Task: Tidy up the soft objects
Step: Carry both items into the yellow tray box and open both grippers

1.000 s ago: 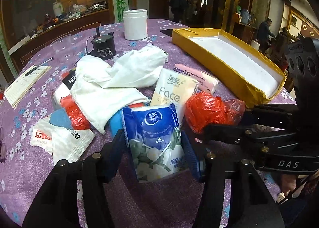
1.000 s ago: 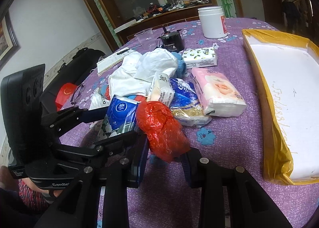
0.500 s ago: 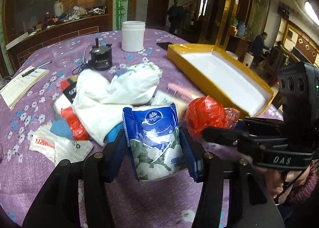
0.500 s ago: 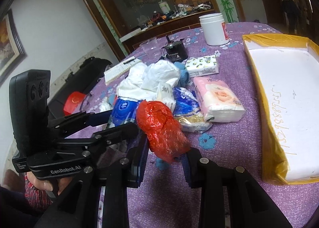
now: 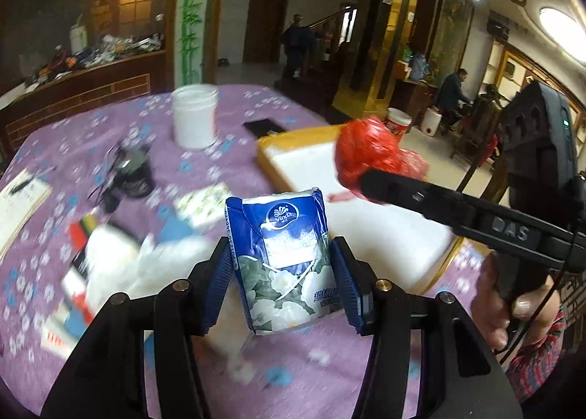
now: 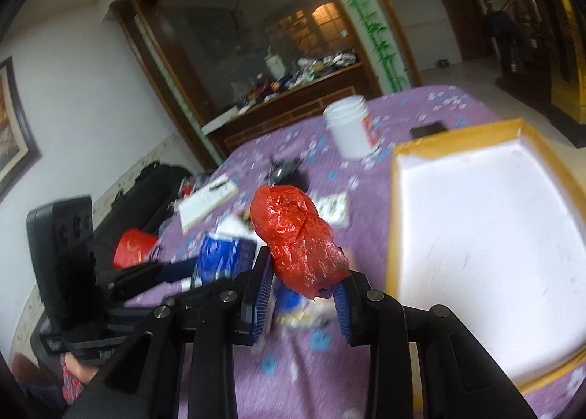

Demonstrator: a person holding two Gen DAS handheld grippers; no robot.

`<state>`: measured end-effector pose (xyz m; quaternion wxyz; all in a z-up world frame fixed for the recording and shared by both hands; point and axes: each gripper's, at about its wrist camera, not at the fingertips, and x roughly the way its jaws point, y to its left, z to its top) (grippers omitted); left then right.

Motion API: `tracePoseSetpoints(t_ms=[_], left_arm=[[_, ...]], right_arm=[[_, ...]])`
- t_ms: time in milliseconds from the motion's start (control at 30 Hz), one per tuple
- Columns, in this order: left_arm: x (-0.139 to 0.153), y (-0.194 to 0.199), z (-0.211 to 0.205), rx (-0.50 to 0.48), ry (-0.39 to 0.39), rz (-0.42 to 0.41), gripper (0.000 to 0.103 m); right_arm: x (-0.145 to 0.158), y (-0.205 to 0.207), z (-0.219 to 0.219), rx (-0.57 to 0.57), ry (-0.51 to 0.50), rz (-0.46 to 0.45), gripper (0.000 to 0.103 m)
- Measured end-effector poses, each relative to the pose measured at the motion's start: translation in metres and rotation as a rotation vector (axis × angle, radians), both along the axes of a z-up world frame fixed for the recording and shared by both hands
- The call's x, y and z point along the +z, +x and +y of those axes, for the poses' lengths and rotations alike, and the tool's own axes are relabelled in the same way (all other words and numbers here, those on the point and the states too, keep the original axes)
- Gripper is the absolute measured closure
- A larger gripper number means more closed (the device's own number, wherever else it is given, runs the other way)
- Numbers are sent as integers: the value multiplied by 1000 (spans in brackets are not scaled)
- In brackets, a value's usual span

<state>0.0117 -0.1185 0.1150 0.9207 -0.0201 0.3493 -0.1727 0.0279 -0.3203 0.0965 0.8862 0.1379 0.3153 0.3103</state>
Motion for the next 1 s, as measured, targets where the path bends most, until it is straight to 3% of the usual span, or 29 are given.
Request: tracePoseSetpoints(t_ms=[133,267,367,600,1000], left_arm=[[17,25,-29,-43,-6,-11,51],[11,60,-56,-76,-27,25,51],[-6,87,-74,-82,-41,56,51],[-48,149,-102,-37,-45,194,51],[-66,155,-111,14,-2,223,51]], right_arm=[[16,25,-18,-80,34,-14,71],[20,58,-38,-169,76,14,71],[10,88,-52,-248,77,58,71],[-41,164,-82,-379,99,277,71],[-73,184,-79,-388,76,363,67]])
